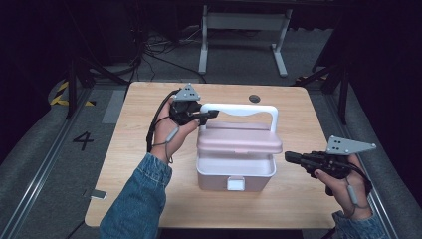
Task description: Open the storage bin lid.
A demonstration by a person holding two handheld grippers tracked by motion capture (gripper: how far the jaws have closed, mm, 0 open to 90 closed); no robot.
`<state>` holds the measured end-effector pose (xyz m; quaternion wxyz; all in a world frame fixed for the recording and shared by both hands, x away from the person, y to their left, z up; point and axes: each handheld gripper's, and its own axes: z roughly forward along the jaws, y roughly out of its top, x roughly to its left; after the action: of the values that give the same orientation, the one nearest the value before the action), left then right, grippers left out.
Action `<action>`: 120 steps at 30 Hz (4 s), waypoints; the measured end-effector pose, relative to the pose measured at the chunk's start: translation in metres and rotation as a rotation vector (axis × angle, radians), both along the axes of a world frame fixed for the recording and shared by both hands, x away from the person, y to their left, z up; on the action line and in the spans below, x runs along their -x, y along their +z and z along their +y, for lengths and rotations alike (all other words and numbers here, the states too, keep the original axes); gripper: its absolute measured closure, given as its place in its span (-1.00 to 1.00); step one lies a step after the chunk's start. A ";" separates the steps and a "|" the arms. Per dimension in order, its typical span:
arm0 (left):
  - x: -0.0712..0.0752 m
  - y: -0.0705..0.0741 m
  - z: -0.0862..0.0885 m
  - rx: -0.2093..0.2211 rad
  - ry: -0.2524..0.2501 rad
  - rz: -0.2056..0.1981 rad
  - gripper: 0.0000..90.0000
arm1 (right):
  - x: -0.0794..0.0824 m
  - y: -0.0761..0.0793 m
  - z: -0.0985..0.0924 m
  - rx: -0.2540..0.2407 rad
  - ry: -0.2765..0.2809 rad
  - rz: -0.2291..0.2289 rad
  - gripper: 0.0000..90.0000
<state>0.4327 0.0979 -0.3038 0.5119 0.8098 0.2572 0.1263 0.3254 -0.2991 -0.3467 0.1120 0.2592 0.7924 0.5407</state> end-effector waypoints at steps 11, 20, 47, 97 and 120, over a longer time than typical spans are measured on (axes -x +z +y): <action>-0.003 0.000 0.001 0.008 0.011 0.004 0.60 | -0.007 0.001 0.020 -0.039 0.027 -0.039 1.00; 0.000 -0.004 0.001 0.031 0.002 -0.036 0.23 | -0.007 0.000 0.022 -0.047 0.026 -0.045 1.00; 0.042 0.011 0.051 0.071 0.025 -0.092 -0.31 | -0.011 0.004 0.021 -0.053 0.021 -0.048 1.00; 0.060 -0.018 0.030 -0.003 0.000 -0.158 -0.39 | -0.020 0.016 0.022 -0.139 -0.034 -0.048 1.00; 0.051 -0.016 0.005 0.016 -0.046 -0.237 0.06 | -0.020 0.017 0.019 -0.160 -0.038 -0.047 1.00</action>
<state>0.3817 0.1029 -0.3197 0.5478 0.7910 0.1772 0.2071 0.3454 -0.2803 -0.3294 0.1196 0.2697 0.7386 0.6061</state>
